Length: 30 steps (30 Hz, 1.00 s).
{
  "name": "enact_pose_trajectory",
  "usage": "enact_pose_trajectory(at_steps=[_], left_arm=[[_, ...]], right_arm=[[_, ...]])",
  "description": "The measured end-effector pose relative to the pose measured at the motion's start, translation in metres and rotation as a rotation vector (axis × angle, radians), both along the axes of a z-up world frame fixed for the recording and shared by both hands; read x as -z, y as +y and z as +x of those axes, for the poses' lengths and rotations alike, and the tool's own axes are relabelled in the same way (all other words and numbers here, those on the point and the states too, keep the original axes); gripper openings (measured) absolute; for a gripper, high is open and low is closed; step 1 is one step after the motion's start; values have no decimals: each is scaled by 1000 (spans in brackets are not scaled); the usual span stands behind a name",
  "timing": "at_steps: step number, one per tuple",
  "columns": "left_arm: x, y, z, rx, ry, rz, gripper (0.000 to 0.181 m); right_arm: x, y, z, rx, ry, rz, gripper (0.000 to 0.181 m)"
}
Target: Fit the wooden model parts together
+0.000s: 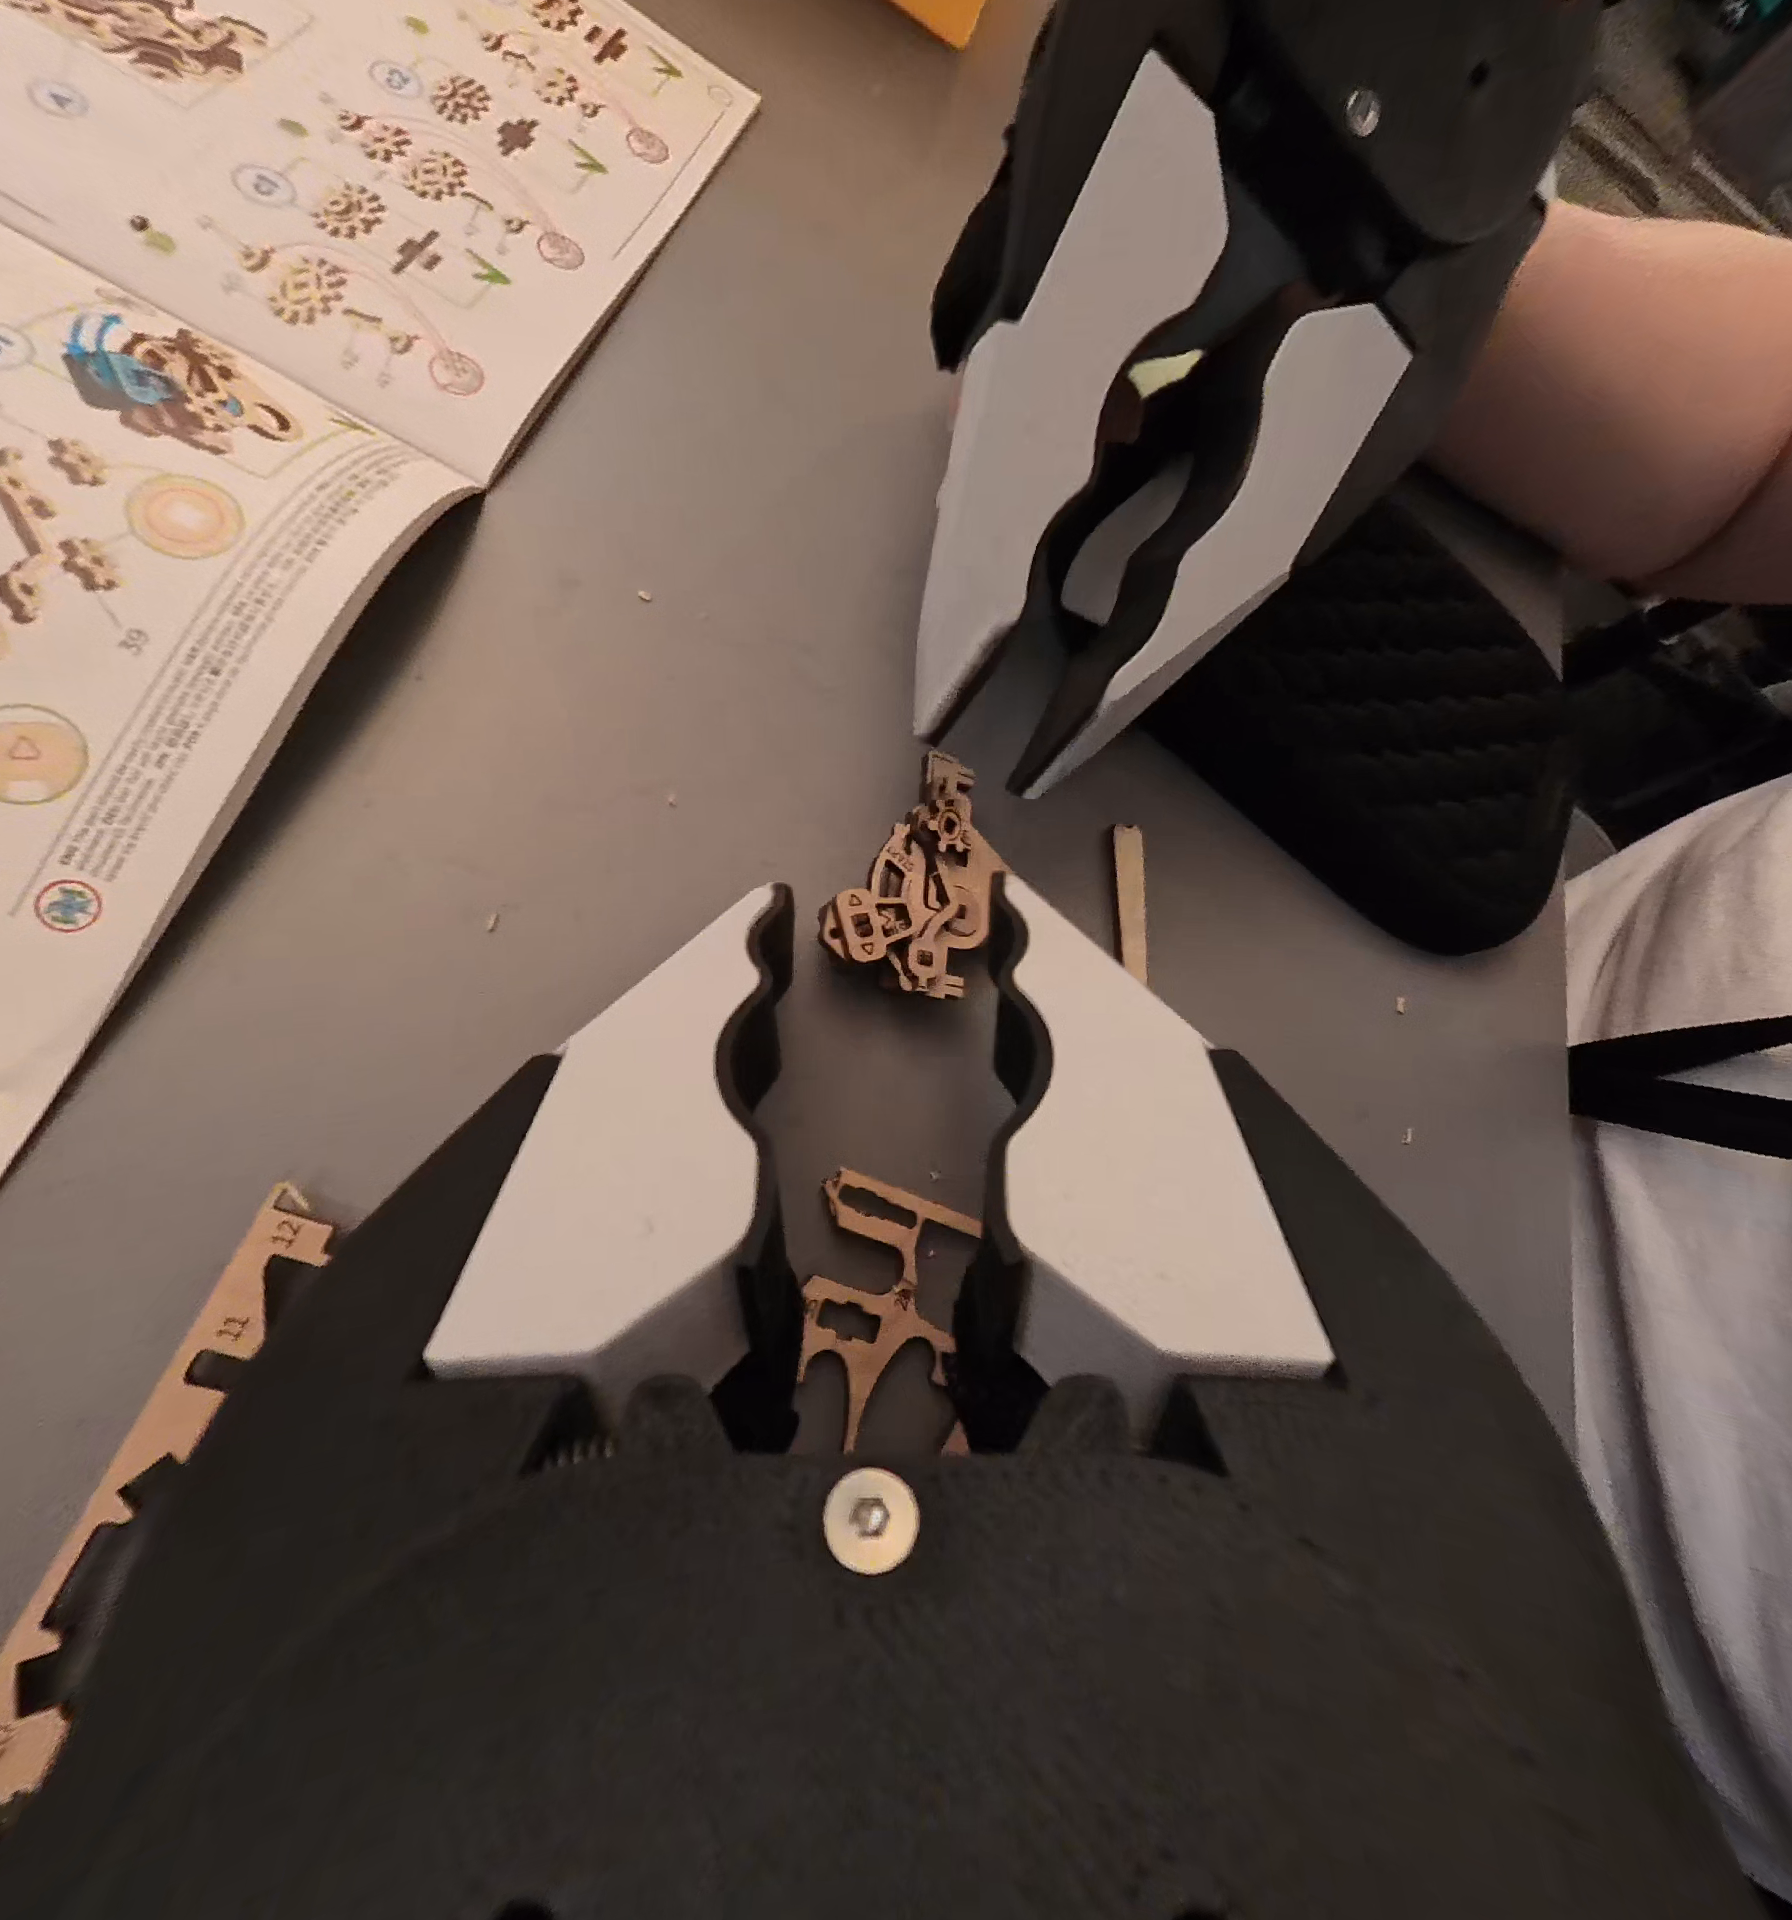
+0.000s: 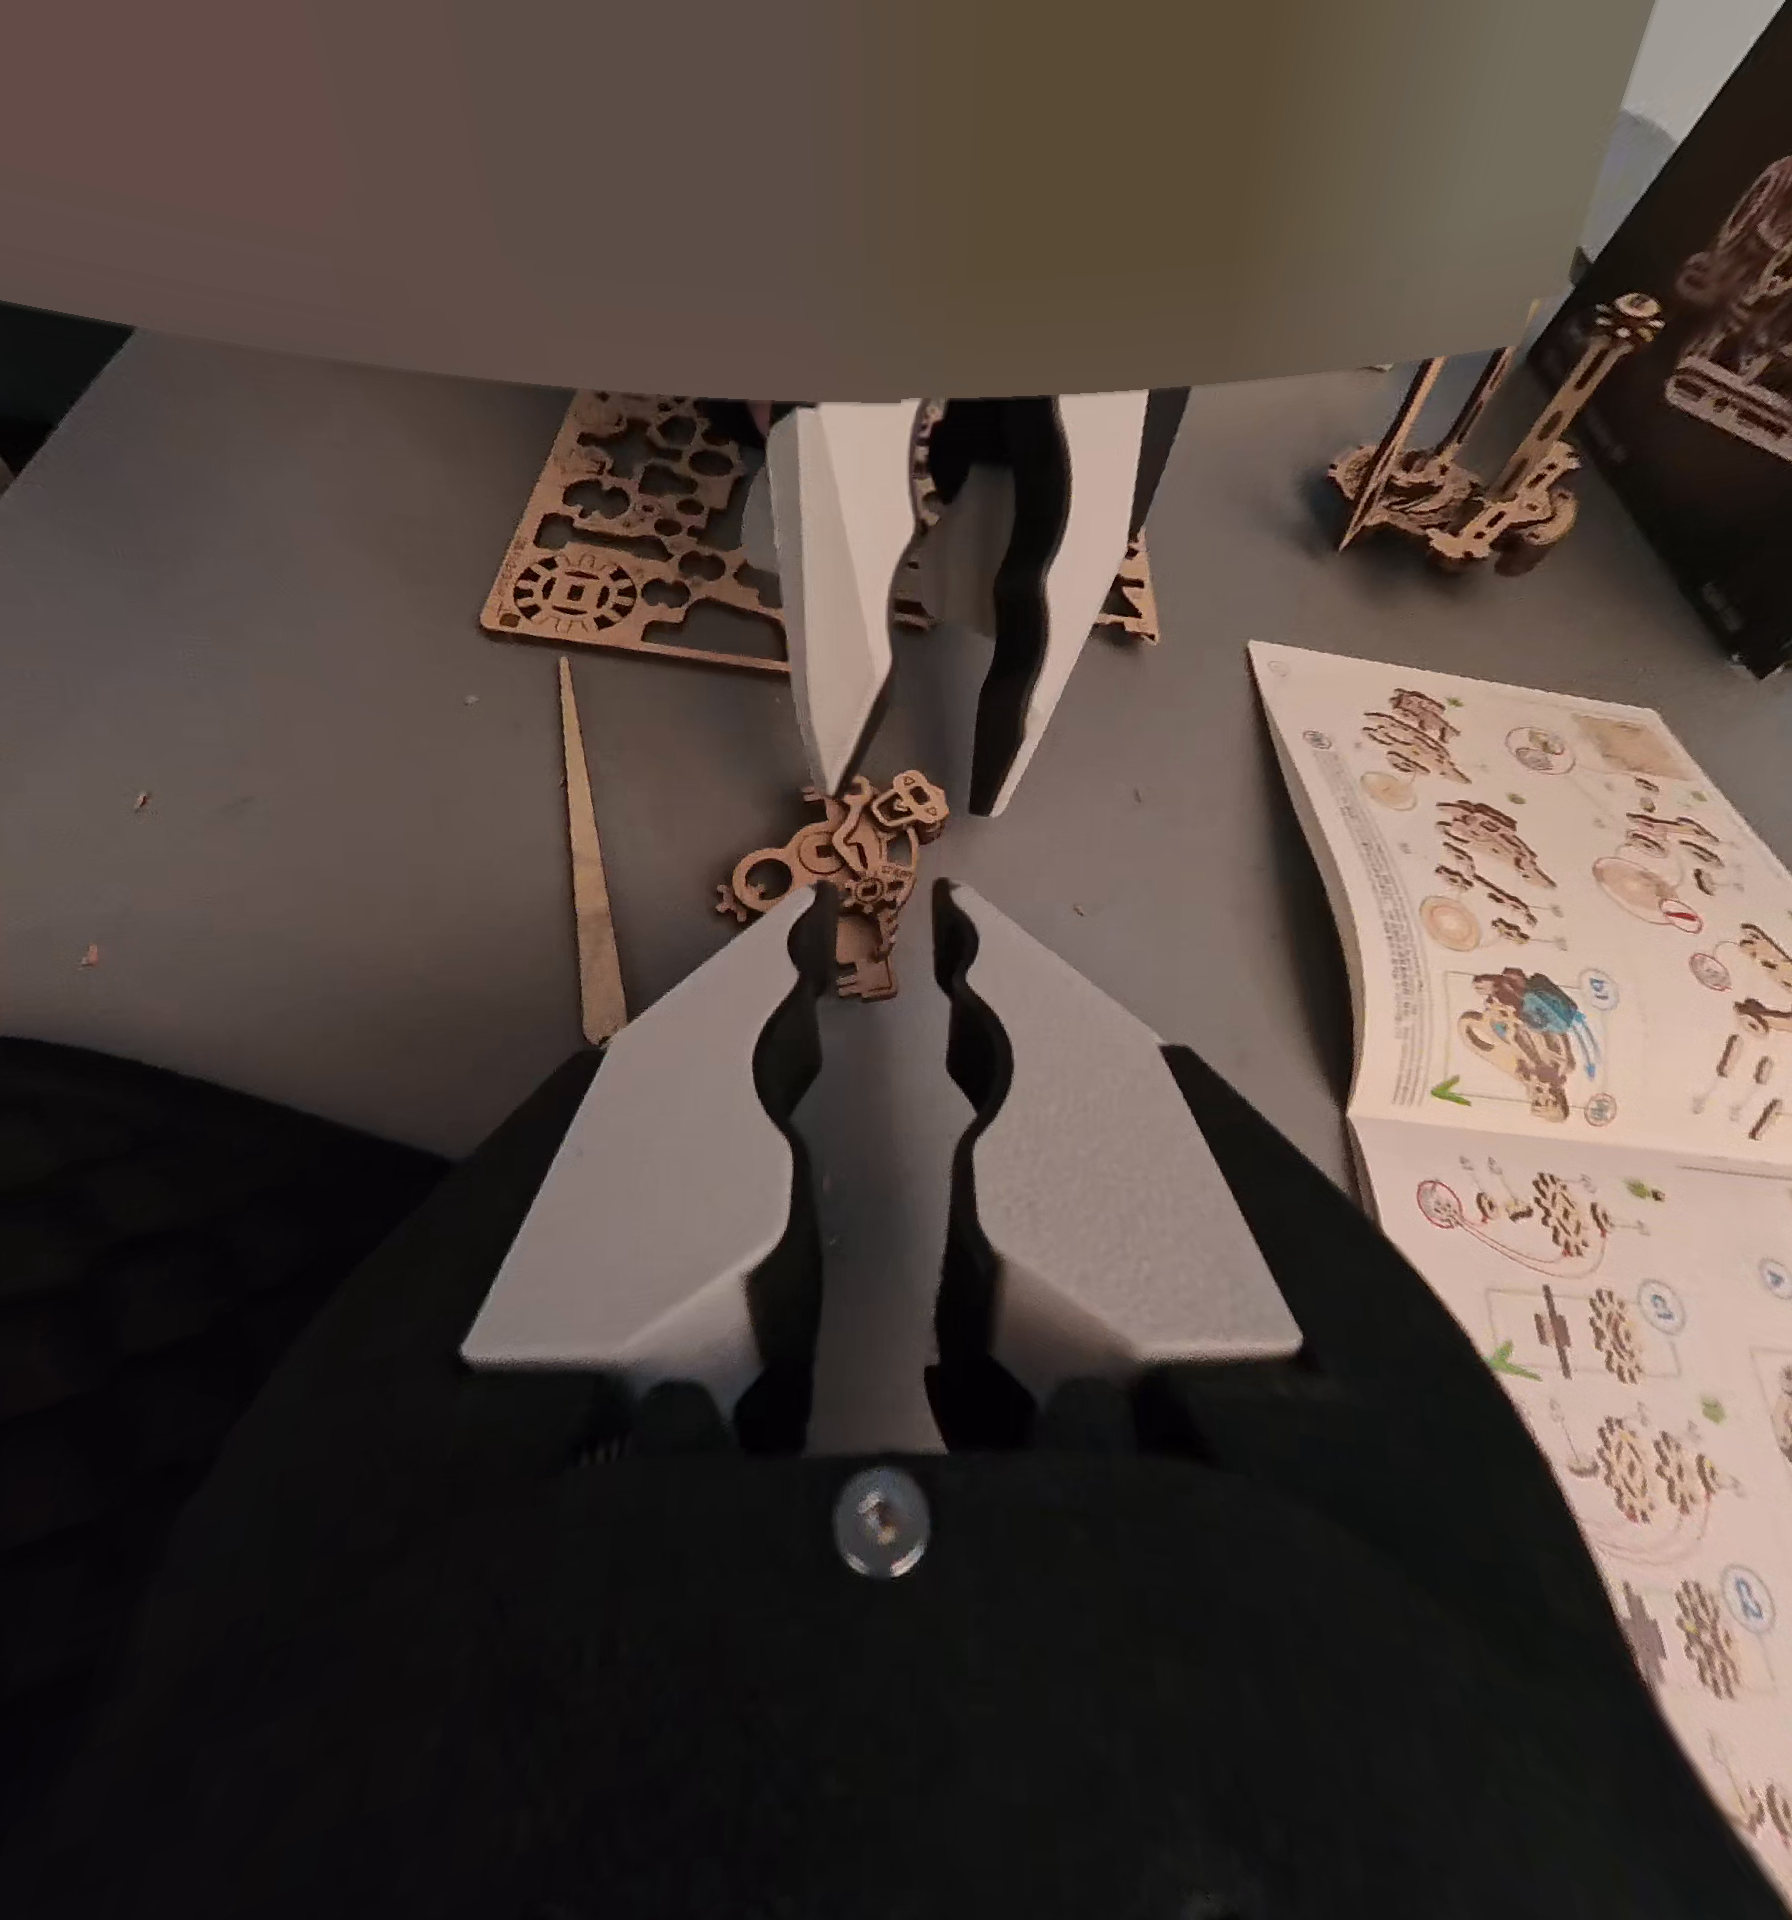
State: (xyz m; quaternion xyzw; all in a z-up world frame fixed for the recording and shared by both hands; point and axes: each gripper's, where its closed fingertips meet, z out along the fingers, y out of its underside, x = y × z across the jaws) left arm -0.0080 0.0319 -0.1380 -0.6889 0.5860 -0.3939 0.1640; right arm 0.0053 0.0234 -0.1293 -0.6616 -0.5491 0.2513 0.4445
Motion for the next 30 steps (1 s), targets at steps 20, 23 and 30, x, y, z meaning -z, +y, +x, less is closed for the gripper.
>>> enact_pose_trajectory(at_steps=[20, 23, 30], left_arm=[[14, -12, 6, 106, 27, 111, 29], [14, -13, 8, 142, 15, 122, 29], [14, -14, 7, 154, 11, 117, 29]], right_arm=[[2, -7, -5, -58, -33, 56, 0], [1, -9, -6, -66, -28, 60, 0], [6, -9, -5, -59, -64, 61, 0]])
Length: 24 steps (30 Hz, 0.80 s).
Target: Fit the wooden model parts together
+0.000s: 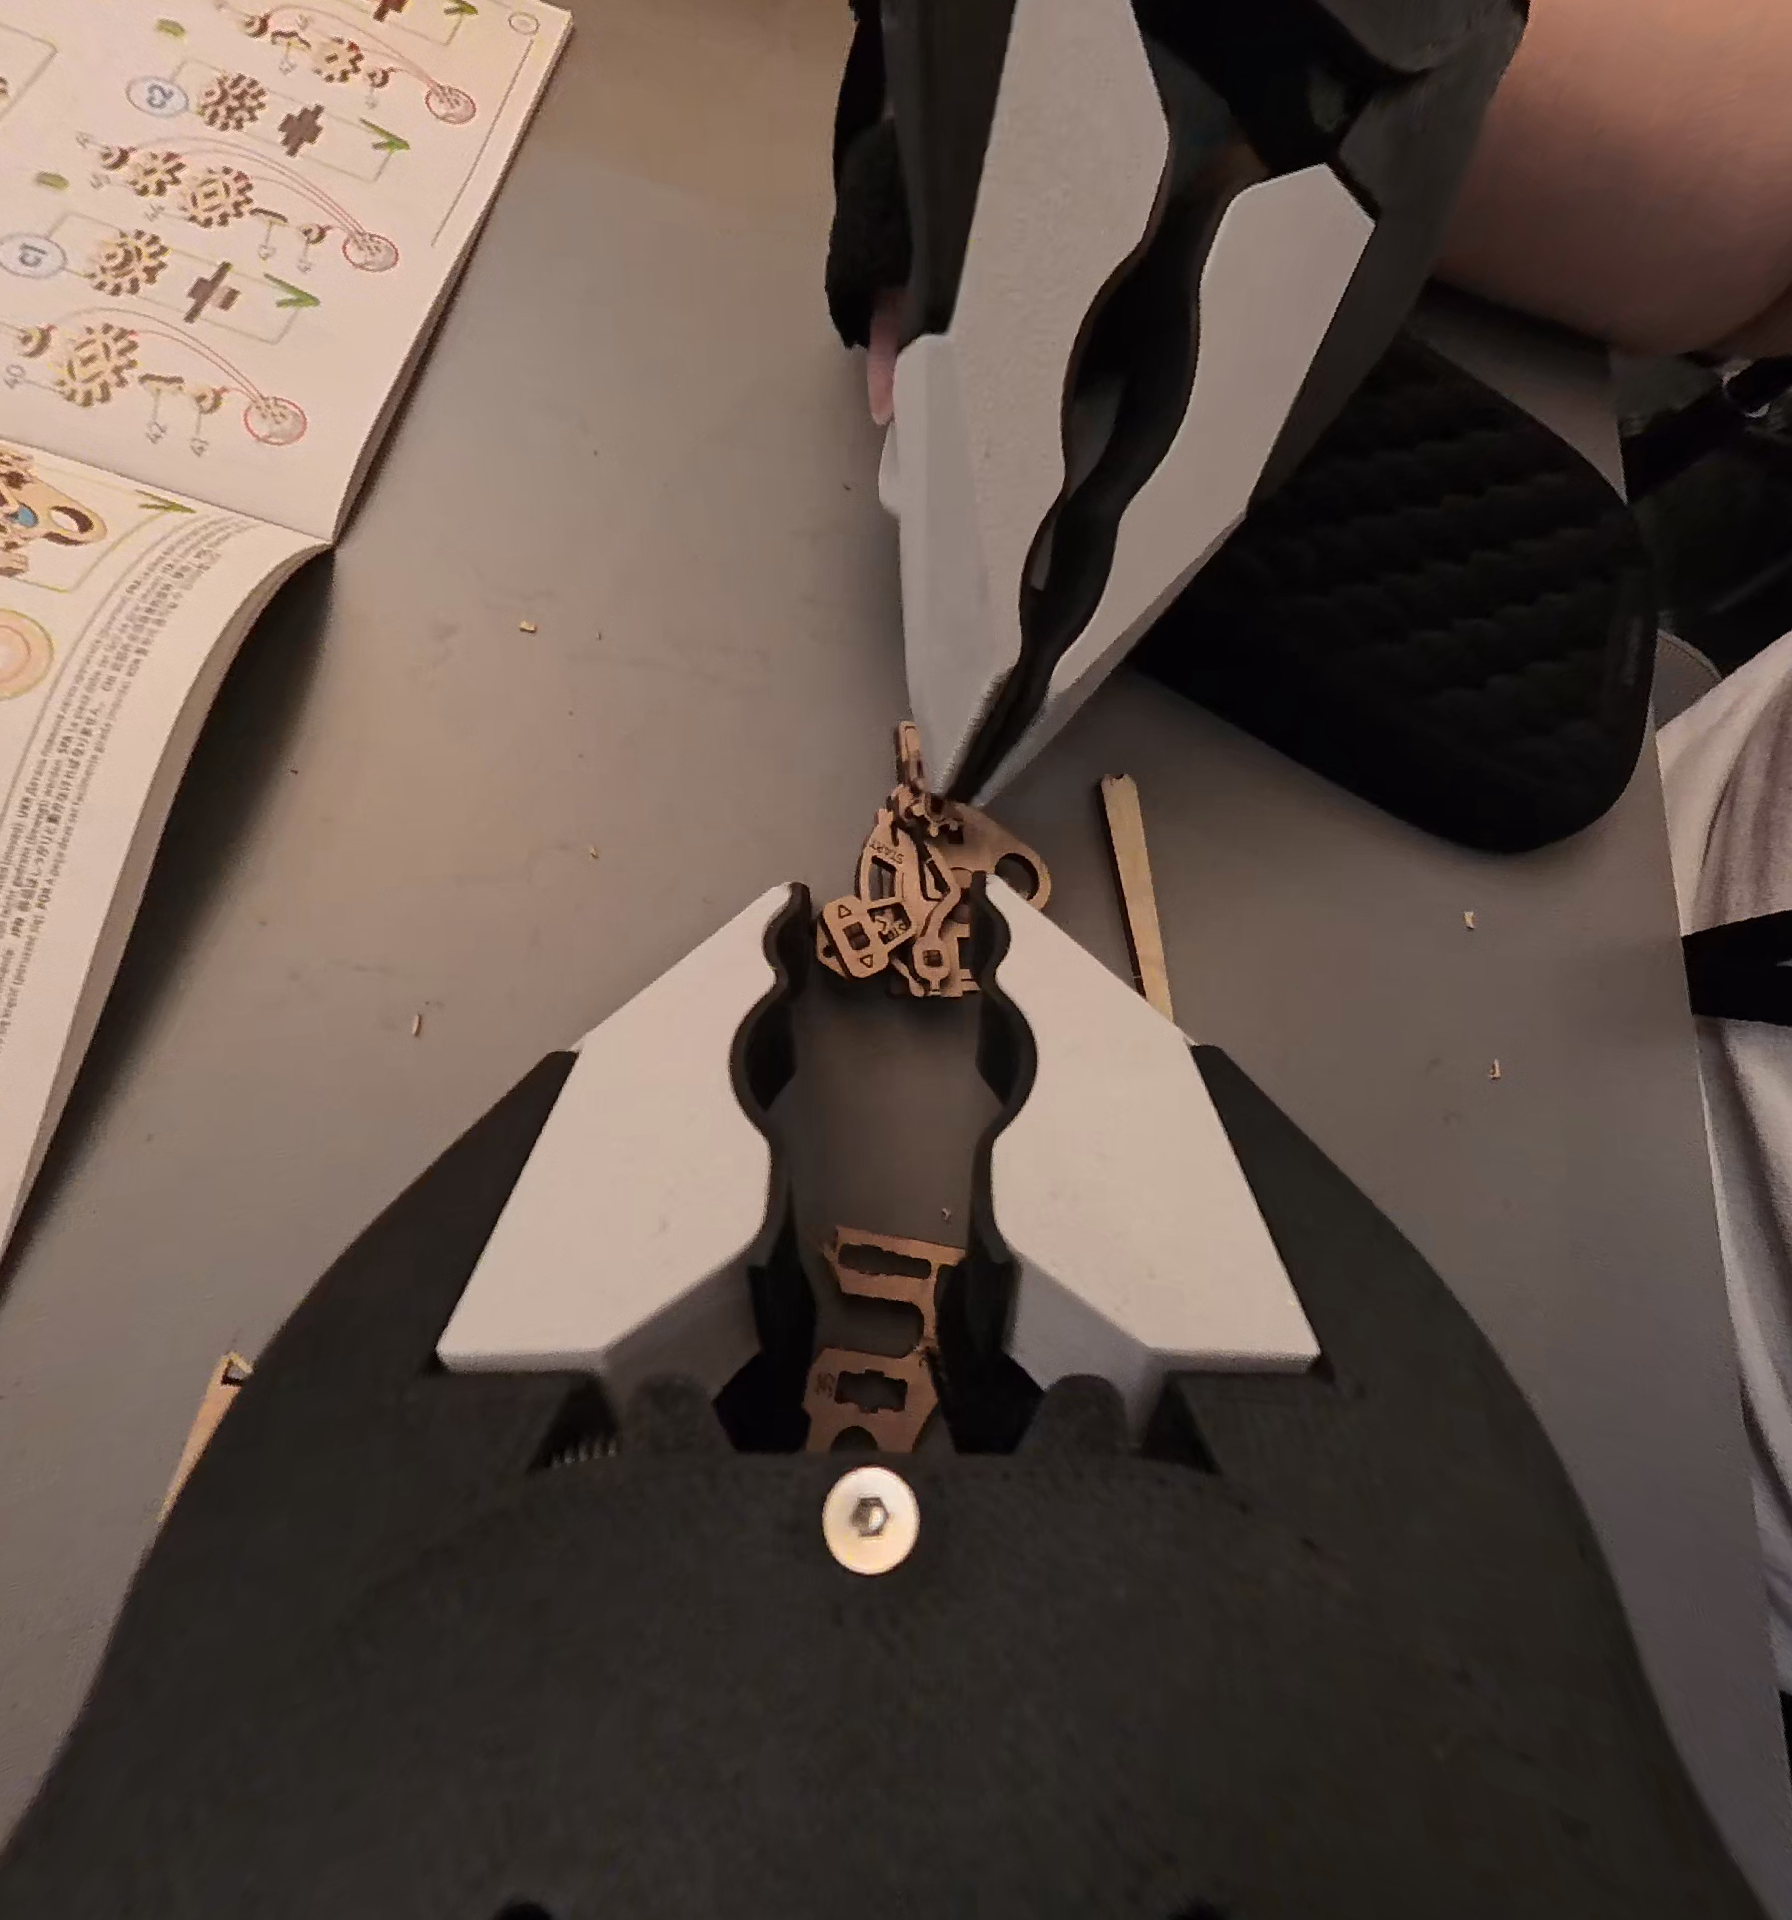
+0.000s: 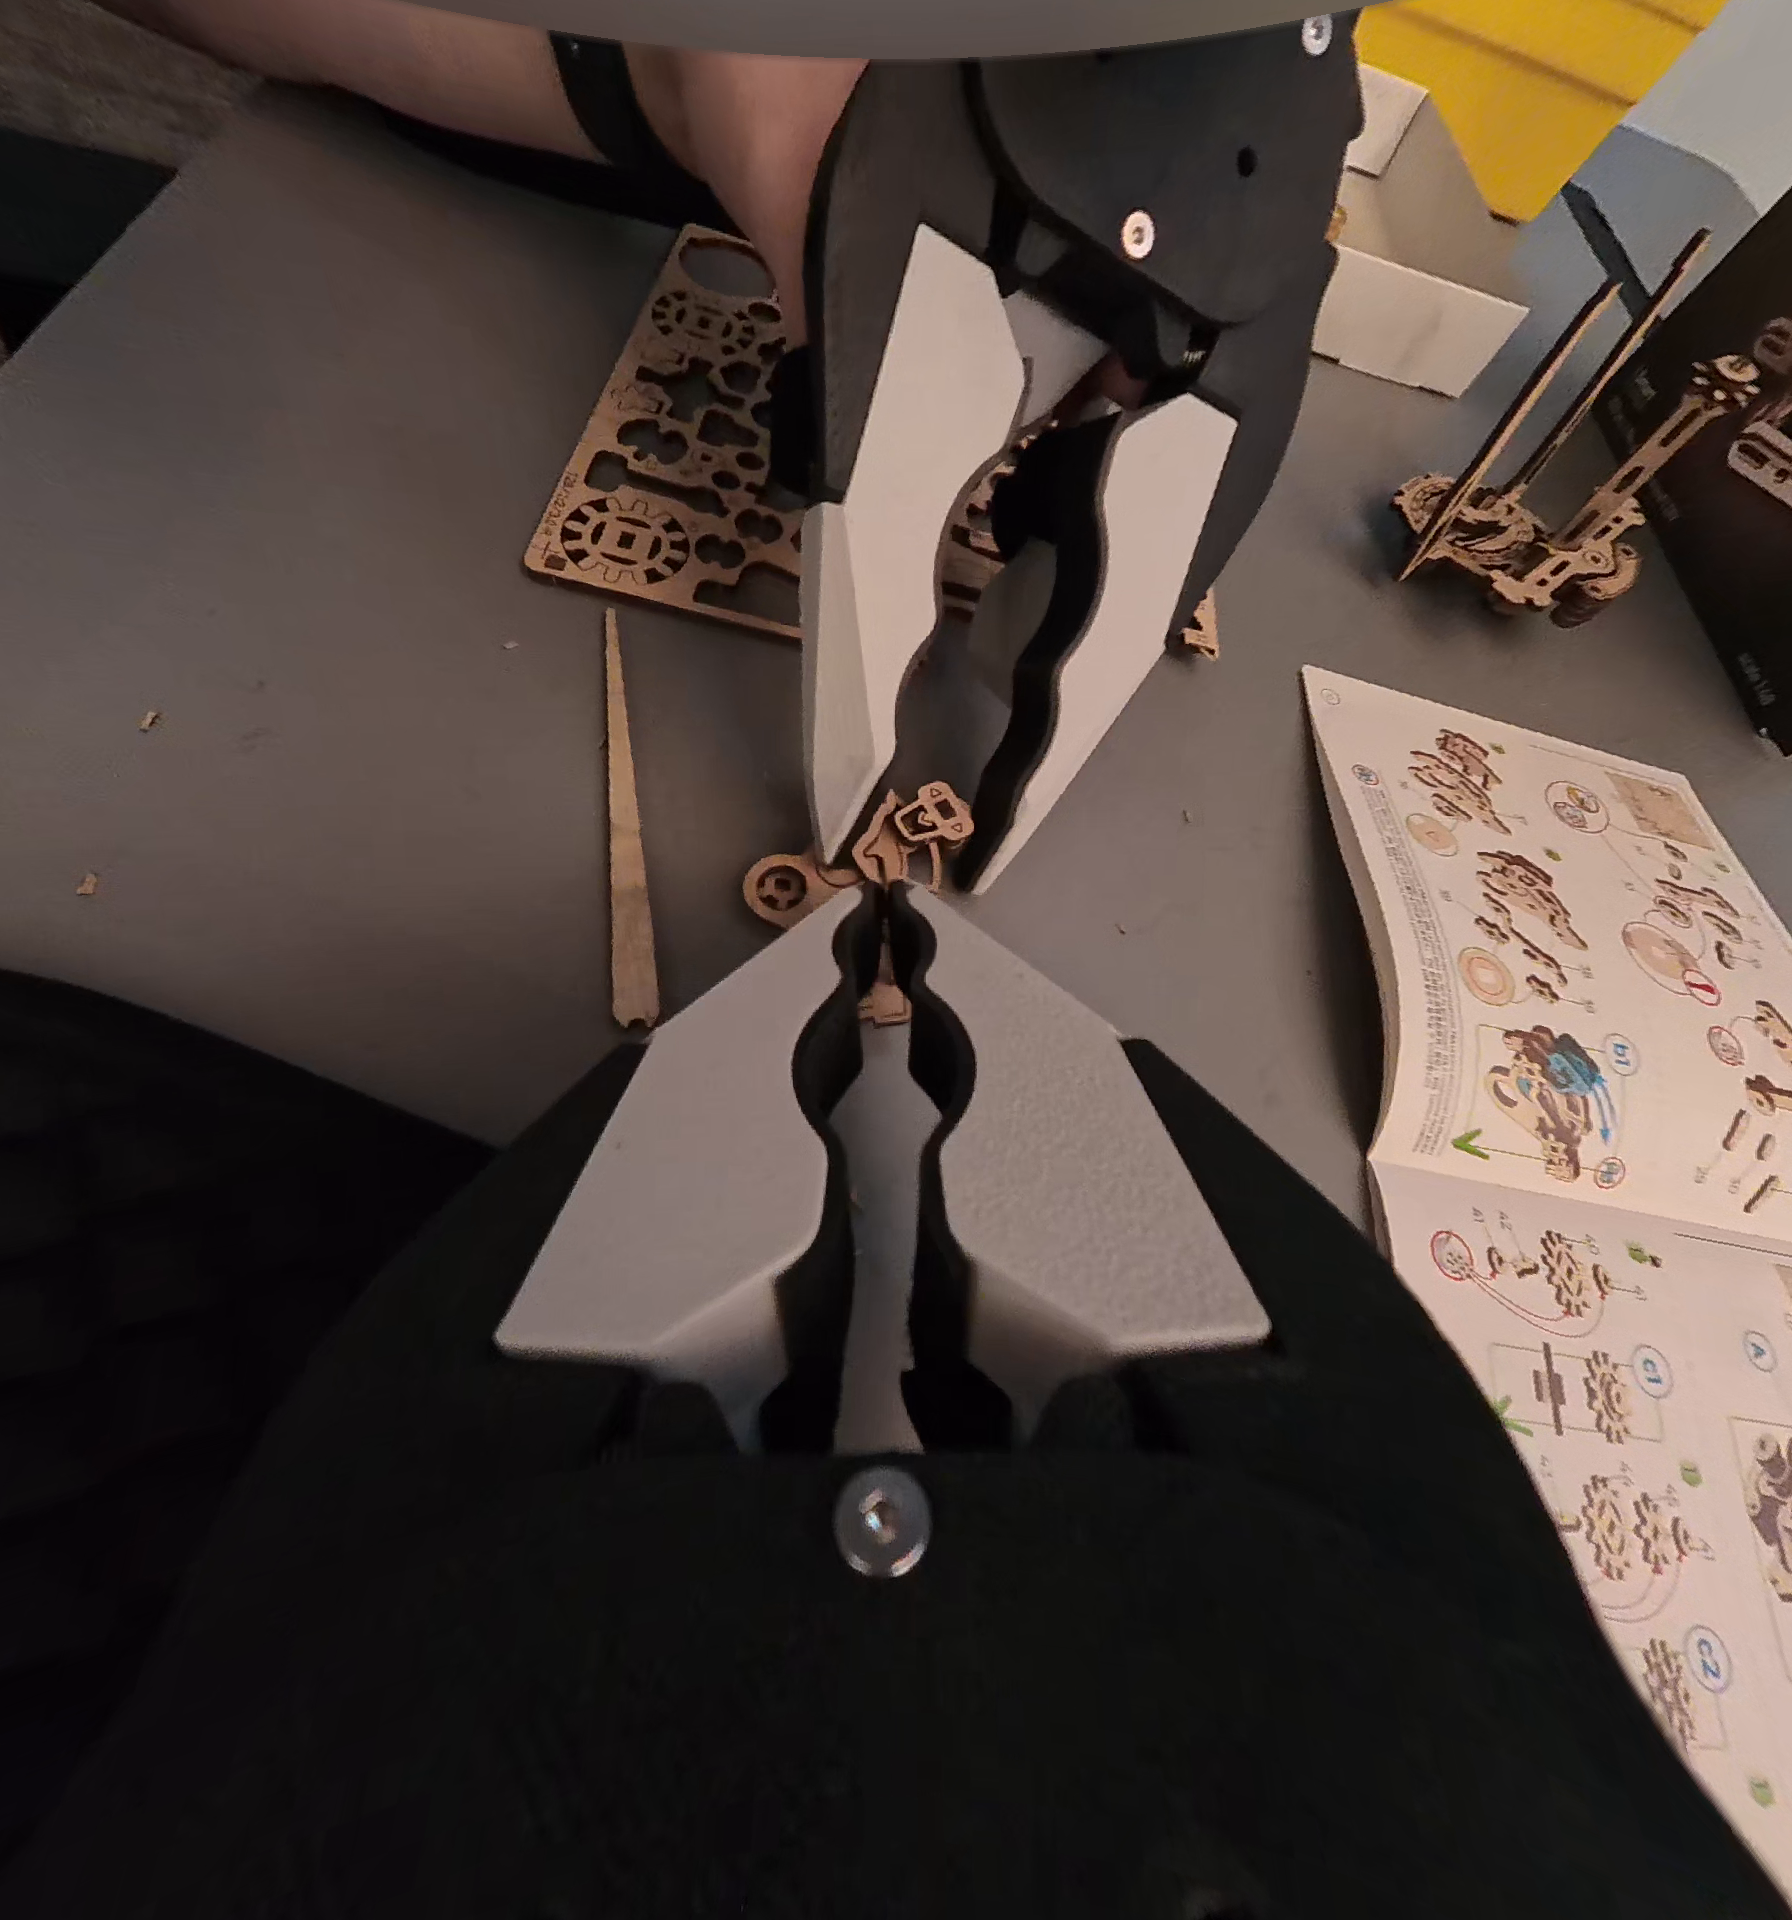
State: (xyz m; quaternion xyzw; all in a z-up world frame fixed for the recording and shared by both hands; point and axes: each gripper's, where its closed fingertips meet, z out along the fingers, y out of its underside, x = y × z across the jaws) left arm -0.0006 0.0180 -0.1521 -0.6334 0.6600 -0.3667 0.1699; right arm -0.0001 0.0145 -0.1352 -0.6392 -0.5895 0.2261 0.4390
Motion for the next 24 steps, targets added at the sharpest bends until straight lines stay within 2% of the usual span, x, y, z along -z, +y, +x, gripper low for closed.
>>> enact_pose_trajectory(at_steps=[24], left_arm=[[0, -2, 2, 49, -13, -18, 28]], right_arm=[[4, 2, 1, -20, -2, -30, 0]])
